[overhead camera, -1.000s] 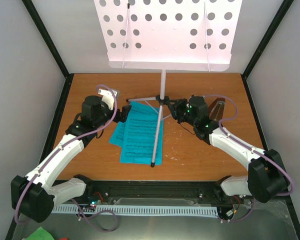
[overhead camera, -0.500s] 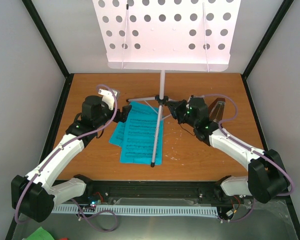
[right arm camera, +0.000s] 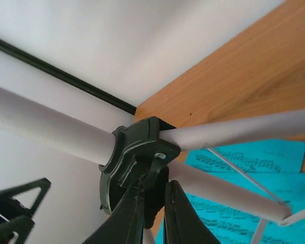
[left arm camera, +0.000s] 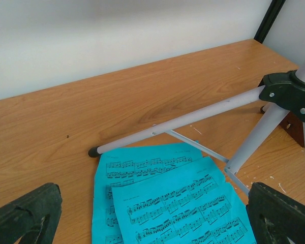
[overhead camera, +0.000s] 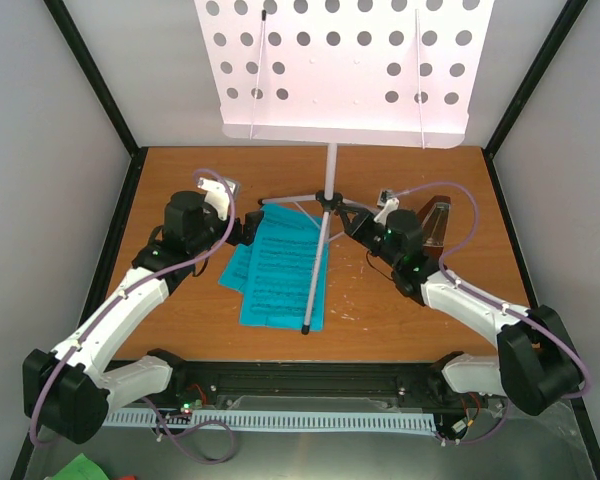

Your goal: Pack up the instrument practice props

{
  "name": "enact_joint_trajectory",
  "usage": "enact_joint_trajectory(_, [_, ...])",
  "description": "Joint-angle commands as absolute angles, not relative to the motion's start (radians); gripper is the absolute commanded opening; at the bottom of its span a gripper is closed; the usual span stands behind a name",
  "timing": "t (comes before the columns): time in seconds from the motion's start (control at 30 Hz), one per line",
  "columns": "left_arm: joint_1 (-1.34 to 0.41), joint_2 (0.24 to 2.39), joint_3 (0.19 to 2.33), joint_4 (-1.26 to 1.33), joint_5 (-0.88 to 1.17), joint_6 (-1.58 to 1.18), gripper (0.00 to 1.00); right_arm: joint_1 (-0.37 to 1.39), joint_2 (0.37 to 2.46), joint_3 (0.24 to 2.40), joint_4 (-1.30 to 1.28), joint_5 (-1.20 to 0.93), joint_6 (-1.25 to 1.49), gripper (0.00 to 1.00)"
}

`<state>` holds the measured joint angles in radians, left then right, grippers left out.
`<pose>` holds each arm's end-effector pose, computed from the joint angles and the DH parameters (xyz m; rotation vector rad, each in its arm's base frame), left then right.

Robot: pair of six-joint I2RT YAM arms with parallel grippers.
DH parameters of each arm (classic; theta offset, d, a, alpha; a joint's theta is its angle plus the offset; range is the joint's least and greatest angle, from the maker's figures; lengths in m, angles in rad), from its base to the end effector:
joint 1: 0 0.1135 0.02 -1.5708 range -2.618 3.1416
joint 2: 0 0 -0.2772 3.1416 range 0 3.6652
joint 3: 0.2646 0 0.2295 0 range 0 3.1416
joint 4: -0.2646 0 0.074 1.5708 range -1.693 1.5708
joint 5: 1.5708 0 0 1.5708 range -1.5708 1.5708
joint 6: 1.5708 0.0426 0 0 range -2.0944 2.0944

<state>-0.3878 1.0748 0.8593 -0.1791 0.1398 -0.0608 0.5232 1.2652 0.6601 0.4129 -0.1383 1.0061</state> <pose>0.2056 -0.0904 0.3239 0.4144 1.9427 -0.4297 0.2283 0.1385 0.2790 0.3543 1.8992 1.1969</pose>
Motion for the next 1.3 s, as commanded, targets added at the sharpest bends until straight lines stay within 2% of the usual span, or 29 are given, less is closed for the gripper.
enact_joint_trajectory(0.0, [-0.385, 1.084, 0.868, -0.153, 0.152, -0.059, 0.99, 0.523, 1.274, 0.641, 0.492, -0.156, 0.656, 0.03])
enact_joint_trajectory(0.33, [-0.385, 1.093, 0.87, -0.153, 0.154, -0.06, 0.99, 0.524, 1.319, 0.632, 0.546, -0.186, -0.019, 0.03])
enact_joint_trajectory(0.57, [-0.385, 1.095, 0.87, -0.153, 0.153, -0.061, 0.99, 0.537, 1.31, 0.653, 0.5, -0.077, -0.432, 0.03])
enact_joint_trajectory(0.87, [-0.385, 1.104, 0.869, -0.153, 0.148, -0.058, 0.99, 0.572, 1.313, 0.67, 0.537, 0.082, -0.696, 0.06])
enact_joint_trajectory(1.1, [-0.385, 1.11, 0.868, -0.153, 0.132, -0.055, 0.99, 0.574, 1.204, 0.625, 0.557, -0.003, -0.538, 0.42])
enact_joint_trajectory(1.17, [-0.385, 1.112, 0.869, -0.153, 0.131, -0.055, 0.99, 0.574, 1.152, 0.594, 0.579, -0.012, -0.397, 0.57])
enact_joint_trajectory(1.27, [-0.385, 1.113, 0.87, -0.153, 0.134, -0.057, 0.99, 0.572, 1.095, 0.56, 0.595, -0.022, -0.133, 0.73])
